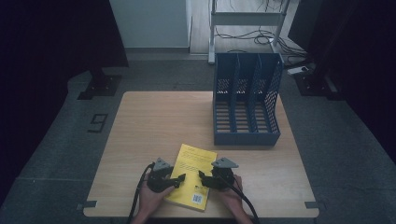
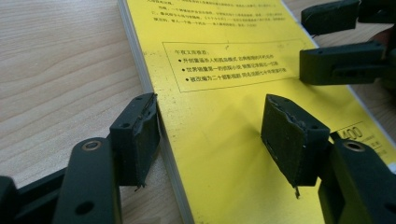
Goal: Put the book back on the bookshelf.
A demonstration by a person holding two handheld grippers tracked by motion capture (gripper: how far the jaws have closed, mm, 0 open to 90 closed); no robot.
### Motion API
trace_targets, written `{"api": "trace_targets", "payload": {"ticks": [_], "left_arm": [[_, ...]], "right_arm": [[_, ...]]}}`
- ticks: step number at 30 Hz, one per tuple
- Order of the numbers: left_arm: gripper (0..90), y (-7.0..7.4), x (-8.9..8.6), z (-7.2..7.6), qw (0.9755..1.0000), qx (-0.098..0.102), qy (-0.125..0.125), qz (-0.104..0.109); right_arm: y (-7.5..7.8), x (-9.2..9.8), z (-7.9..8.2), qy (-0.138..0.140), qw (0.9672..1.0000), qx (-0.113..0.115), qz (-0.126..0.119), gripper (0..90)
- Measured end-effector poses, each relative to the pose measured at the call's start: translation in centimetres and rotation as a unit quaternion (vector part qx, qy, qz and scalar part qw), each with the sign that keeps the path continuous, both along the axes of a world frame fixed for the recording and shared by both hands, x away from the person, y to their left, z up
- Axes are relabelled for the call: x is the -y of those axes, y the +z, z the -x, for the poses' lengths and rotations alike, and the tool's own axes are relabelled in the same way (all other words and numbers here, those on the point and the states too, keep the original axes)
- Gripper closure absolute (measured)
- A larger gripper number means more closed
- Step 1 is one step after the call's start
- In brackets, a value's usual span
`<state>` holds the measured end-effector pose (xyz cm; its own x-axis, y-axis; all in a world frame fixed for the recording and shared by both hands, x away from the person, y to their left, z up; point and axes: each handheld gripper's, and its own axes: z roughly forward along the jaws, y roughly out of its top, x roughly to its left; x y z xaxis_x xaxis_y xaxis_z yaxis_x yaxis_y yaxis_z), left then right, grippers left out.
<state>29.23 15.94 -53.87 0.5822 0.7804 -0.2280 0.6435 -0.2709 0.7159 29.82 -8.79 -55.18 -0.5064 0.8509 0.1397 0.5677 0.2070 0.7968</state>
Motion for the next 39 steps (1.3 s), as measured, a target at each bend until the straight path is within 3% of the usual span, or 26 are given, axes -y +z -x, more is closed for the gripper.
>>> {"api": "trace_targets", "payload": {"ticks": [3,16,19,26,28,29,31,34,38,39], "left_arm": [[37.4,0.1,-0.3,-0.1,0.9999,-0.005,0.0,0.014],[38.7,1.0,-0.1,0.5,0.9997,0.01,0.006,0.022],[39.1,1.5,-0.2,0.7,0.9991,0.01,0.0,0.04],[38.7,1.7,-0.3,0.7,0.9982,0.002,-0.007,0.06],[38.8,1.7,-0.3,0.7,0.9973,-0.003,-0.012,0.072],[38.9,1.9,-0.3,0.9,0.9957,-0.003,-0.016,0.091],[38.9,2.2,-0.1,1.1,0.9949,0.002,-0.023,0.099],[38.9,2.1,0.0,1.1,0.995,0.0,-0.028,0.096],[39.1,1.6,0.4,0.9,0.9958,-0.017,-0.037,0.082],[39.0,1.3,0.6,0.9,0.9967,-0.016,-0.036,0.071]], "right_arm": [[0.0,0.0,0.0,-0.001,1.0,0.0,0.0,24.3],[0.0,0.0,0.0,-0.001,1.0,0.0,0.0,24.2],[0.0,0.0,0.0,-0.002,1.0,0.0,-0.001,24.3],[0.0,0.0,0.0,-0.001,1.0,-0.001,-0.002,24.1],[0.0,0.0,0.0,-0.001,1.0,-0.001,-0.004,24.2],[0.0,0.1,0.0,-0.001,1.0,-0.001,-0.006,24.2],[0.0,0.1,-0.1,-0.001,1.0,-0.002,-0.009,24.2],[0.0,0.2,-0.1,-0.001,0.9999,-0.004,-0.012,24.1],[0.0,0.2,-0.1,-0.001,0.9999,-0.004,-0.012,24.0],[0.0,0.2,-0.1,0.0,1.0,-0.003,-0.009,24.0]]}}
